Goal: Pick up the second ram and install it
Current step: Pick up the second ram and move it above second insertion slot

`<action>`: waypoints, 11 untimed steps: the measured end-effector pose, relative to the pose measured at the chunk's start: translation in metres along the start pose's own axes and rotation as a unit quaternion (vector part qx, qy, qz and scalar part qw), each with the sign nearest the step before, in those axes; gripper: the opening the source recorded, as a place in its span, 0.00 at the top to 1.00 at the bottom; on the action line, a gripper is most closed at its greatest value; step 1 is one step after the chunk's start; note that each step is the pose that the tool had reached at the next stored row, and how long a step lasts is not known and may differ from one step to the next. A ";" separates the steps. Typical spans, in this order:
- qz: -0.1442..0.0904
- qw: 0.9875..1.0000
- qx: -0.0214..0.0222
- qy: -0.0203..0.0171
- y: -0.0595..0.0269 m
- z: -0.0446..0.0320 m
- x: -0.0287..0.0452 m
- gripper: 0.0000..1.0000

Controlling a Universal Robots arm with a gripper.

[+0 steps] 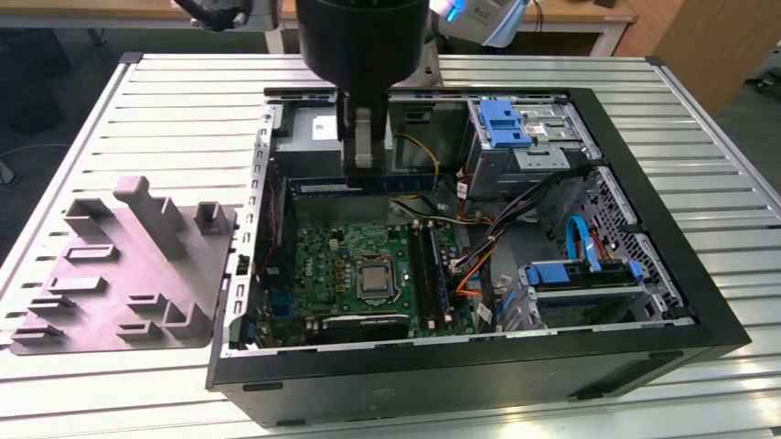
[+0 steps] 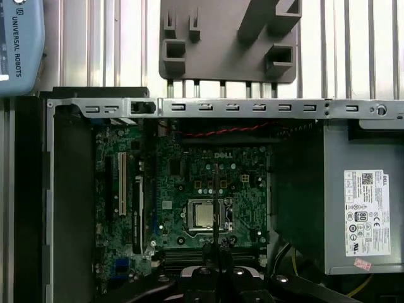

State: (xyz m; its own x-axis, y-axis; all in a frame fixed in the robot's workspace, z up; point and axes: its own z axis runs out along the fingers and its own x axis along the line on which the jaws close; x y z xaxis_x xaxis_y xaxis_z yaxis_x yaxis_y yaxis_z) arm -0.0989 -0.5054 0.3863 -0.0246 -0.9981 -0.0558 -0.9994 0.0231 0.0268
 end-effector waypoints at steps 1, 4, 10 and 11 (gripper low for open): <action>0.000 1.000 0.000 0.000 -0.0012 0.0014 0.0000 0.88; 0.000 1.000 0.000 0.000 -0.0031 0.0038 0.0001 0.88; 0.000 1.000 0.000 0.000 -0.0071 0.0115 0.0004 0.88; 0.000 1.000 0.000 0.000 -0.0088 0.0118 0.0004 0.88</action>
State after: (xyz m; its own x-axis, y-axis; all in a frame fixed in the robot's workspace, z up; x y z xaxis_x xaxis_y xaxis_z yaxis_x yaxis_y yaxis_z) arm -0.0904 -0.5053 0.3743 -0.0245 -0.9982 -0.0556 -0.9994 0.0230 0.0269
